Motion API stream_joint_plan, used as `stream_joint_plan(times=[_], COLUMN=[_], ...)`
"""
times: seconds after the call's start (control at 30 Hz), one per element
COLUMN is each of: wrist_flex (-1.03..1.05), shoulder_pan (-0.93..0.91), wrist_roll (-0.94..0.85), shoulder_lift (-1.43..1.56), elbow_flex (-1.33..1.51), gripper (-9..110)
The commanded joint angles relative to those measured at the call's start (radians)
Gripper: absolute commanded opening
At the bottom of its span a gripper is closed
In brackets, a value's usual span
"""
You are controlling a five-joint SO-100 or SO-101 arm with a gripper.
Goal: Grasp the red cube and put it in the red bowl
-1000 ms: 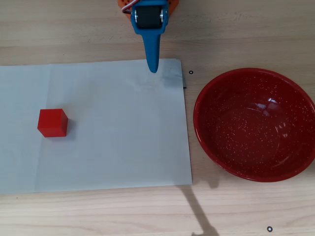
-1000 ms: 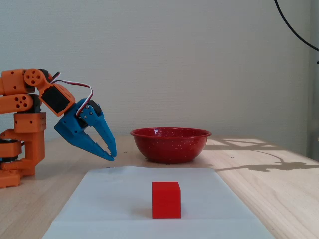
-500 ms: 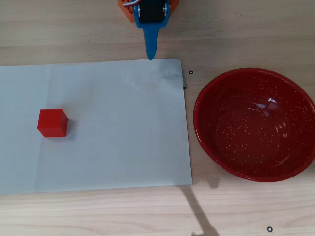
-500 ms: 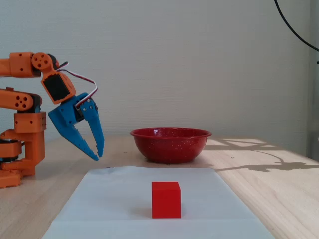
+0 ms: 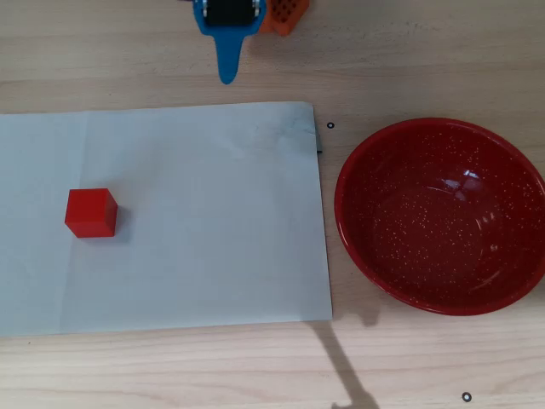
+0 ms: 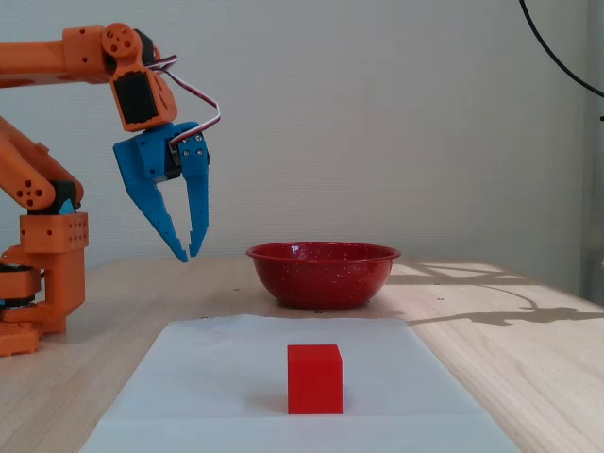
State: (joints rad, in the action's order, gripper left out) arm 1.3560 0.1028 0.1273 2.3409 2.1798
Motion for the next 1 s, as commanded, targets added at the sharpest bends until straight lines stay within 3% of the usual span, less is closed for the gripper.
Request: stream_joint_plan(times=[0.0,0.5,0.97], wrist_flex=[0.02,0.127,0.304], shoulder_pan=[0.034,0.253,0.373], wrist_roll=[0.043,0.212,0.319], shoulder_lift=[-0.06,-0.574,-0.974], elbow_flex=[-0.199,-0.775,-1.276], gripper=[0,1,13])
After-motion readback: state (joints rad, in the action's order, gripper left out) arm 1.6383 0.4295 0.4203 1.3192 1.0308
